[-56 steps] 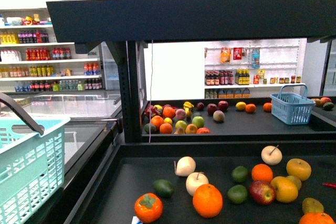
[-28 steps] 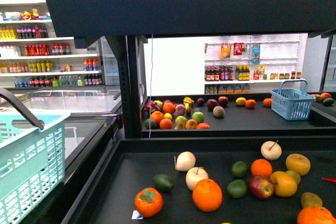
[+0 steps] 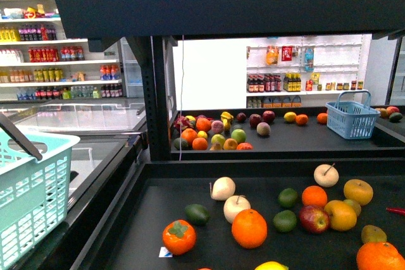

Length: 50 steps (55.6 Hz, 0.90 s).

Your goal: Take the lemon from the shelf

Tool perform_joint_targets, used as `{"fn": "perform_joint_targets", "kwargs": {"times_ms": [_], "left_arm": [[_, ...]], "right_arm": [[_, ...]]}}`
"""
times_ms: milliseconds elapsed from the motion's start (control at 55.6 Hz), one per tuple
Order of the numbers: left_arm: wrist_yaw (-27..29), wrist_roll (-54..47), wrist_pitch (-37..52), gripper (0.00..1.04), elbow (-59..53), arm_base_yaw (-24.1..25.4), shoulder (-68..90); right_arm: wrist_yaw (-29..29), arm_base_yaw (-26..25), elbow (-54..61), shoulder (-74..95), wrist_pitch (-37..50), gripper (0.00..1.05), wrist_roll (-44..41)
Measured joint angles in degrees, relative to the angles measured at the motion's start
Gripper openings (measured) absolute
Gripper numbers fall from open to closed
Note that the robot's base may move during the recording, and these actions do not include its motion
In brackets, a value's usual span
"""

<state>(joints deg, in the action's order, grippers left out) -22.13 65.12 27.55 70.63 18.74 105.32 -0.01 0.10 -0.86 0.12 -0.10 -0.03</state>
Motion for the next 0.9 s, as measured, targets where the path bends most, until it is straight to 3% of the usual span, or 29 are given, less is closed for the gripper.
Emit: {"fn": "perform_joint_targets", "kwargs": {"times_ms": [306,576,900], "left_arm": [[-9.2,-12.2,-6.6,0.09,-5.5,-5.4,-14.6],[-13.4,-11.9,-4.6,0.09,-8.0,-19.7,-16.9],[-15.5,-11.1,0.9,0.09,-4.9,-32.9,-8.2]], "right_arm": [[0.0,0.0,0.0,0.0,0.0,0.97,0.0],[0.0,0.0,0.0,0.0,0.0,0.97,0.0],[0.0,0.0,0.0,0.0,0.0,0.97,0.0]]}}
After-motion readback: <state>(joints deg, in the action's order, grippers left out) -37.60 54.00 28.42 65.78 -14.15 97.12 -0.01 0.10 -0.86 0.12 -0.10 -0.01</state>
